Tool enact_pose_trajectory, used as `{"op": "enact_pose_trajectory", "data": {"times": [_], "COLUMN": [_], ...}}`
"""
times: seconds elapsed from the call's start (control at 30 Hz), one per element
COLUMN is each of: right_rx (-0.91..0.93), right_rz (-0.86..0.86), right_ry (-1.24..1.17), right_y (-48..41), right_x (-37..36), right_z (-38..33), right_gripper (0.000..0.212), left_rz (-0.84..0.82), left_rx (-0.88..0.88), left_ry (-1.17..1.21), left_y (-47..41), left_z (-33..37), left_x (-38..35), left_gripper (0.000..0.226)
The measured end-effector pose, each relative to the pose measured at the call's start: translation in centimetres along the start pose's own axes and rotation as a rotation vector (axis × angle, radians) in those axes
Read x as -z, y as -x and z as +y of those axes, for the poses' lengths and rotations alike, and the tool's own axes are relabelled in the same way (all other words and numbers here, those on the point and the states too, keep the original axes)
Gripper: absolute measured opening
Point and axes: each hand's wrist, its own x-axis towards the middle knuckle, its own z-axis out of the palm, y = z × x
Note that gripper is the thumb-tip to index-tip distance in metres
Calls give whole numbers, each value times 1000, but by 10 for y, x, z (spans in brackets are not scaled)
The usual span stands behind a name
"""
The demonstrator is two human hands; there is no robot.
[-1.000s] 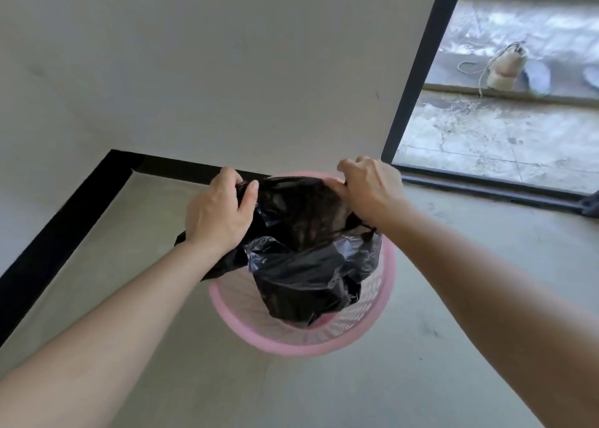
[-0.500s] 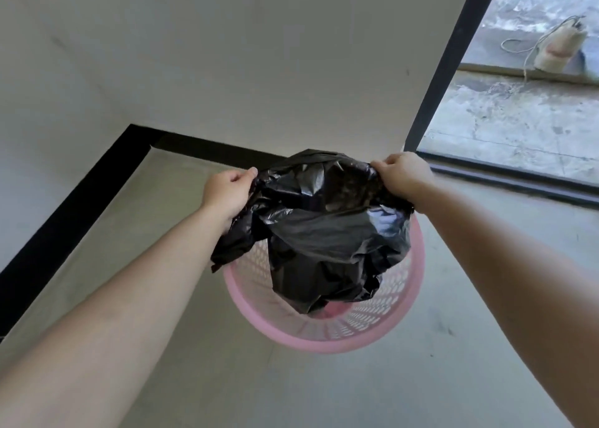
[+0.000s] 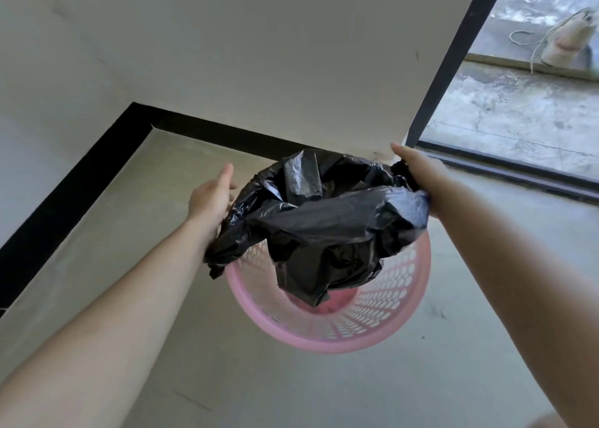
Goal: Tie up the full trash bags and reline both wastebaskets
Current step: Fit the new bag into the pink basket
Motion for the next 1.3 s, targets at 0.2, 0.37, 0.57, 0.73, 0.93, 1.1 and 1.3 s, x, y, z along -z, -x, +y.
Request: {"op": "enact_pose_trajectory", "data": {"times": [0.2,0.37,0.57,0.73,0.93,1.1,1.3], "right_rx": [159,77,159,77,88,164,537], "right_rz": [268,213,378,344,257,222,346], "right_ry": [327,435,41,-204,-221,-181,125], "right_y": [36,50,58,63,65,65,62], "right_x": [5,-1,2,-13,-32,-31,-23], "right_z": [-10,13,39,55,73,79,79], "right_gripper": [124,115,55,31,28,28,19], "left_rz": [-212,102,-16,423,413,528,218], "left_rx": [-249,-206,-92,-148,237,38,38], "left_ry": [-117,-2,422,221,427,550,368], "left_y": [24,34,56,87,114,117,110], "left_z": [3,10,29,15,3,5,32], "left_x": [4,-30,-45,-55,-76,-75,-74], "left_gripper": [10,14,32,66,80,28,27]}}
